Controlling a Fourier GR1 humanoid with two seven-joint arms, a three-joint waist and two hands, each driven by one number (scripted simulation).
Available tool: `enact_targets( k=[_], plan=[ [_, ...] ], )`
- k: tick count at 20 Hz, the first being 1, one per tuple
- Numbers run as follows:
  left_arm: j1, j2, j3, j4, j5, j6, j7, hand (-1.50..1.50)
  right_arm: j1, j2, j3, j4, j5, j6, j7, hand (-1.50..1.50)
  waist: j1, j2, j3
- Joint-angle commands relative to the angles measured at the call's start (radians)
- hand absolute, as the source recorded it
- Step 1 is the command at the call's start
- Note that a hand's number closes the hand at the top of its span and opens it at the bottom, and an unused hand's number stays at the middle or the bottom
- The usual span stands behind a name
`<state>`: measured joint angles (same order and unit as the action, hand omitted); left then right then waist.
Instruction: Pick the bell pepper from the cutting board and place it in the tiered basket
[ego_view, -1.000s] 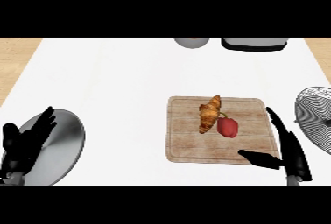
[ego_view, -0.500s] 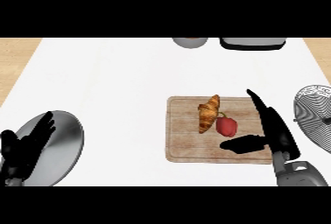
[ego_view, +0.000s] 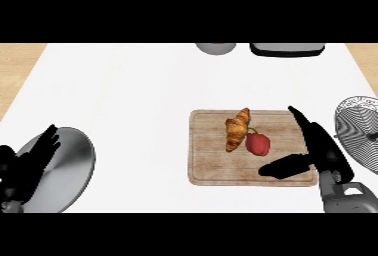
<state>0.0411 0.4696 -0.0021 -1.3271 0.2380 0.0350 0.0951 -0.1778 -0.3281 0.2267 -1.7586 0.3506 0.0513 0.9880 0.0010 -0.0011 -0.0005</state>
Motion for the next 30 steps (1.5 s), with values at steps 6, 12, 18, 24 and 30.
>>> enact_targets(
  k=[6,12,18,24,30],
  plan=[
    [0.029,-0.046,0.047,-0.029,-0.061,-0.036,0.011,0.00,0.157,0.047,-0.055,-0.077,-0.002,0.048,-0.039,-1.50,-0.002,0.000,0.001],
    [0.060,-0.058,0.097,-0.047,-0.091,-0.071,0.008,0.00,0.098,0.081,-0.103,0.084,0.009,0.076,-0.170,-1.50,0.002,0.001,0.001],
    [0.005,-0.122,0.116,-0.033,-0.143,-0.063,0.044,0.00,0.084,0.117,-0.144,0.060,0.036,0.097,-0.169,-1.50,0.001,0.001,0.001],
    [0.001,-0.120,0.135,-0.097,-0.151,-0.097,0.115,0.00,0.035,0.182,-0.121,0.215,0.121,0.022,-0.263,-1.50,0.002,0.001,0.001],
    [-0.041,-0.120,0.183,0.049,-0.180,-0.148,0.014,0.00,-0.011,0.213,-0.139,0.346,0.150,0.002,-0.328,-1.50,0.001,0.002,0.000]
  ],
)
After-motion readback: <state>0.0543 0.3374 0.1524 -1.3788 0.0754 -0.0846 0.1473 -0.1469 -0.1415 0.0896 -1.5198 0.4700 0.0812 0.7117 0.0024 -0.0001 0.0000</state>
